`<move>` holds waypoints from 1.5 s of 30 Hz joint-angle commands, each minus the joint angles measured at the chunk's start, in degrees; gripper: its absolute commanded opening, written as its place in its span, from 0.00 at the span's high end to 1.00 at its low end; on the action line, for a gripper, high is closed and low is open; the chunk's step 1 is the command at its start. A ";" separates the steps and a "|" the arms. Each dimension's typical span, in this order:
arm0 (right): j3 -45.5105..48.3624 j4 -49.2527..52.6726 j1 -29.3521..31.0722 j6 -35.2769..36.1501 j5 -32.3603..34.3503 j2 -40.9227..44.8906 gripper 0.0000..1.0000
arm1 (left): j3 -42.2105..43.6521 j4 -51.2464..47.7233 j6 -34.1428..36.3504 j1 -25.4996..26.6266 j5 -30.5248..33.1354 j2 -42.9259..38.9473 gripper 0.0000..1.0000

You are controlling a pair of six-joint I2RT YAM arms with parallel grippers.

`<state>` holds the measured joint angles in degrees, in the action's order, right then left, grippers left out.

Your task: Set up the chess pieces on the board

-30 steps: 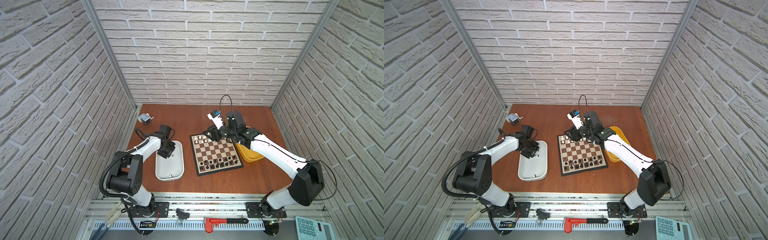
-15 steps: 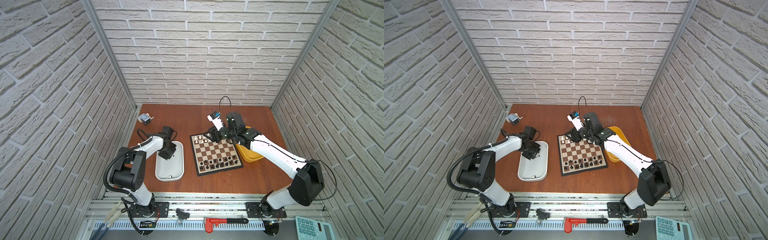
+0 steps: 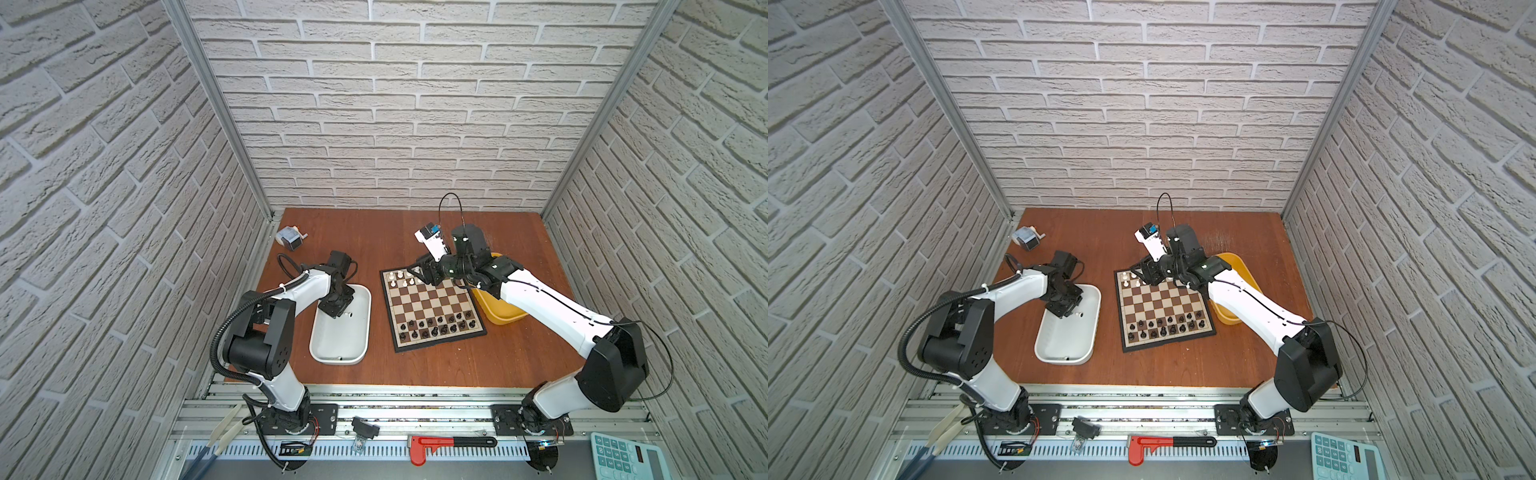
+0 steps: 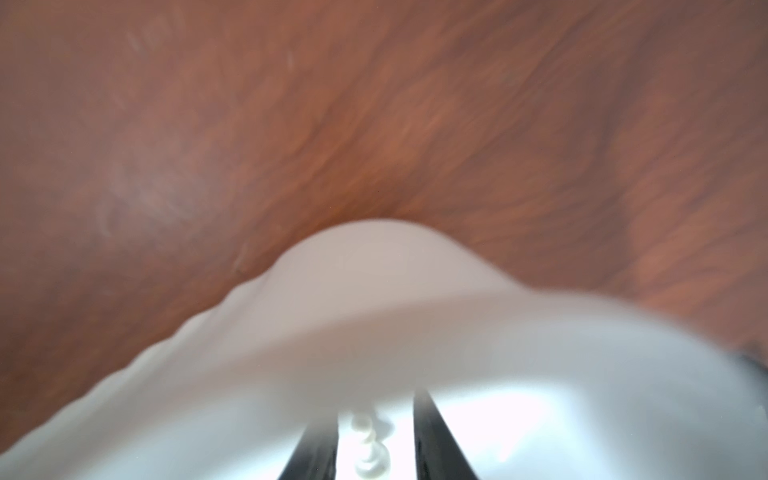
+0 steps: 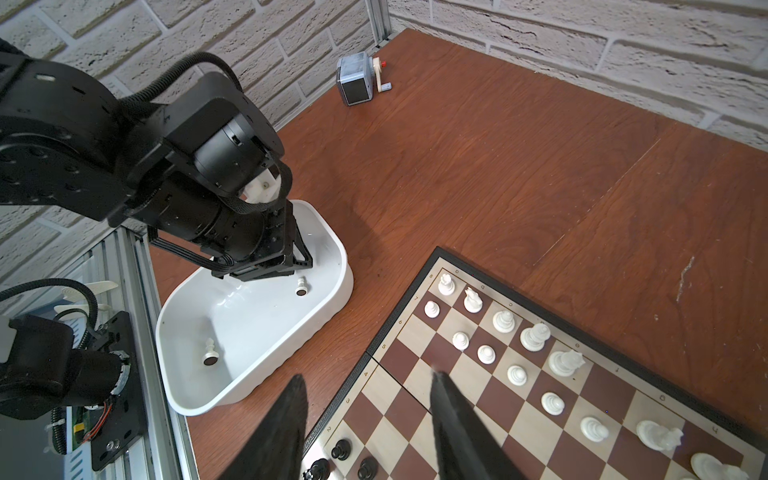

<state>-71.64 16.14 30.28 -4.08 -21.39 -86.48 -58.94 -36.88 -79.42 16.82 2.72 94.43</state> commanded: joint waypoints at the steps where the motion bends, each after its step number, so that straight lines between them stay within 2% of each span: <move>1: 0.74 -1.01 0.54 0.49 -0.13 0.78 0.50 | -3.28 -4.23 5.82 0.53 8.49 -6.34 0.68; 4: 0.86 -0.94 0.48 0.65 -0.23 0.61 0.50 | -2.69 -5.30 12.38 2.19 10.32 -10.25 0.69; 6: 0.82 -0.77 0.52 0.67 -0.35 0.45 0.50 | -1.33 -7.37 13.78 4.78 11.50 -12.13 0.71; 10: 0.87 -0.42 0.48 0.78 -1.08 0.17 0.50 | 3.06 -9.14 7.92 9.63 8.77 -13.81 0.72; 13: 1.15 -0.86 0.49 0.54 -1.83 0.09 0.50 | 4.99 -5.34 4.75 11.46 7.05 -13.66 0.69; 15: 0.95 -0.68 0.54 0.47 -2.46 -0.09 0.51 | 4.36 -4.62 3.97 12.24 8.11 -11.98 0.67; 20: 1.89 -0.42 0.56 0.76 -2.05 1.03 0.51 | 4.27 -1.03 4.60 12.51 8.46 -7.38 0.65; 27: 2.05 1.01 0.50 1.65 -1.12 1.49 0.51 | 3.21 0.60 6.54 12.18 12.54 -3.69 0.65; 39: 1.53 1.80 0.48 1.92 -0.41 1.22 0.51 | 5.81 5.17 5.96 10.51 10.76 0.82 0.64; 45: 1.32 2.43 0.48 2.00 0.51 1.80 0.51 | 7.46 6.21 5.07 10.43 10.15 1.58 0.67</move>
<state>-70.04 19.14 30.28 -2.63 -21.56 -86.56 -53.43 -31.44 -73.36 27.64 12.71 94.89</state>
